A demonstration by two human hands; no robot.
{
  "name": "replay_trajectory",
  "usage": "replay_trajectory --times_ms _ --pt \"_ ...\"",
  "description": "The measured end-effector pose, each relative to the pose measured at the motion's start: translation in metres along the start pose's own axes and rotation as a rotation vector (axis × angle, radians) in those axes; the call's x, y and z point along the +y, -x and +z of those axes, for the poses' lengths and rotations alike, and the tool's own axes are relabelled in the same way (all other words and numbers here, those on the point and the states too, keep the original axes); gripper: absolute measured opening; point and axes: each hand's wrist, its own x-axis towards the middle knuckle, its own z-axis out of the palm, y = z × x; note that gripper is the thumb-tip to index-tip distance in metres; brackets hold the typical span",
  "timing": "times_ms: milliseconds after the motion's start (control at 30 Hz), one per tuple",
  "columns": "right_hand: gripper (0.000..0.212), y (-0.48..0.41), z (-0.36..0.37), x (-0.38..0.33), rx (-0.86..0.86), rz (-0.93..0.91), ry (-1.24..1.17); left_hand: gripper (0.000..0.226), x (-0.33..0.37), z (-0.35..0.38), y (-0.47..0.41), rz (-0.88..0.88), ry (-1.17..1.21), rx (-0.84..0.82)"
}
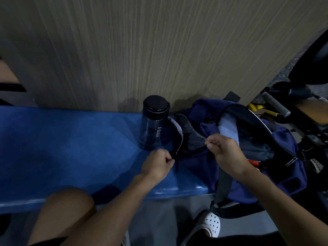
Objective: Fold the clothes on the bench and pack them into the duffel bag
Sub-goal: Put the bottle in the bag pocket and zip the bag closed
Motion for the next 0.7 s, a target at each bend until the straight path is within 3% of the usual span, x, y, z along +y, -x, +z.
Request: replay_trajectory --times_ms 100,200,300,367,433,533,700 --pt "0.022 0.002 0.003 0.002 -0.014 -0.015 -0.023 0.016 0.007 -0.017 0.009 0.116 -0.103 0.163" --pt "0.015 0.0 0.011 0.001 -0.021 -0.017 -0.025 0.012 0.028 -0.044 0.02 0.334 -0.069 0.565" --pt "0.02 -0.004 0.021 0.001 0.049 -0.027 0.0 0.038 0.045 -0.066 0.022 0.415 0.066 0.825" --pt "0.017 -0.006 0.026 -0.001 0.084 -0.016 0.015 0.061 0.044 -0.076 0.014 0.406 0.031 0.834" --pt "0.02 -0.008 0.029 -0.004 0.108 0.015 0.046 0.073 0.039 -0.082 0.004 0.334 0.045 0.724" --pt "0.031 -0.013 0.03 -0.008 0.158 0.048 0.072 0.071 0.034 -0.086 -0.004 0.299 0.214 0.515" --pt "0.041 -0.023 0.034 -0.011 0.245 0.095 0.097 0.07 0.036 -0.09 -0.014 0.326 0.21 0.49"
